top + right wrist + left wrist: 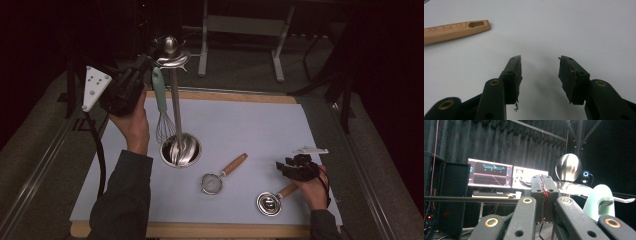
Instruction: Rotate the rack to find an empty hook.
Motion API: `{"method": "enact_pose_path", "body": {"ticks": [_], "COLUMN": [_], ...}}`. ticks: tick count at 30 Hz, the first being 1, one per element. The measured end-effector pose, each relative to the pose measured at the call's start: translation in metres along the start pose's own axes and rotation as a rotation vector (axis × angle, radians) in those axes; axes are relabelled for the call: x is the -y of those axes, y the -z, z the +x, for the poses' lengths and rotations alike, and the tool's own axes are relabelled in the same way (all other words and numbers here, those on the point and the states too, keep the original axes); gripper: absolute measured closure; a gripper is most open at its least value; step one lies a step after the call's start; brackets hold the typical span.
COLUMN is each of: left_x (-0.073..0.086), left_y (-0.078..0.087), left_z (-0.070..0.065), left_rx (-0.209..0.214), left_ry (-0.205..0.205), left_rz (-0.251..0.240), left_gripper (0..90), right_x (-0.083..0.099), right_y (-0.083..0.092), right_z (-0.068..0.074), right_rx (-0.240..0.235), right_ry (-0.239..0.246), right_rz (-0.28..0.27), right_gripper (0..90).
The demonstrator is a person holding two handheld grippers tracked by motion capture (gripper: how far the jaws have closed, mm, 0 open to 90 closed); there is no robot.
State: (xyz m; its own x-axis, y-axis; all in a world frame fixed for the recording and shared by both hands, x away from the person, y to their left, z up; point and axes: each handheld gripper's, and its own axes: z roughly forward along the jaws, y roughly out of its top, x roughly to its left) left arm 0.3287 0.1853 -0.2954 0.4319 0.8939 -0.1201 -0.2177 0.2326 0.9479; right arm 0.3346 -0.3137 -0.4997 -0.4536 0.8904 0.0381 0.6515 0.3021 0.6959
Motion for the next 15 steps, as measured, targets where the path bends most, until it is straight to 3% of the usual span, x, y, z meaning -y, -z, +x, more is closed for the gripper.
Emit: {"method": "enact_pose_path", "body": {"ticks": [15], "left_x": [-0.0023], "left_y": [-0.0032], "left_z": [0.0021], "left_rx": [-0.008], "left_ry": [-0.011], "left_rz": [0.027], "left_gripper": [89.2], "right_x": [0.0006], "right_y": [0.0004], "right_z": [-0.0008], "right_rx": [0.001], "right_ry": [-0.004], "right_rz": [0.002], "right_gripper": [52.9]}}
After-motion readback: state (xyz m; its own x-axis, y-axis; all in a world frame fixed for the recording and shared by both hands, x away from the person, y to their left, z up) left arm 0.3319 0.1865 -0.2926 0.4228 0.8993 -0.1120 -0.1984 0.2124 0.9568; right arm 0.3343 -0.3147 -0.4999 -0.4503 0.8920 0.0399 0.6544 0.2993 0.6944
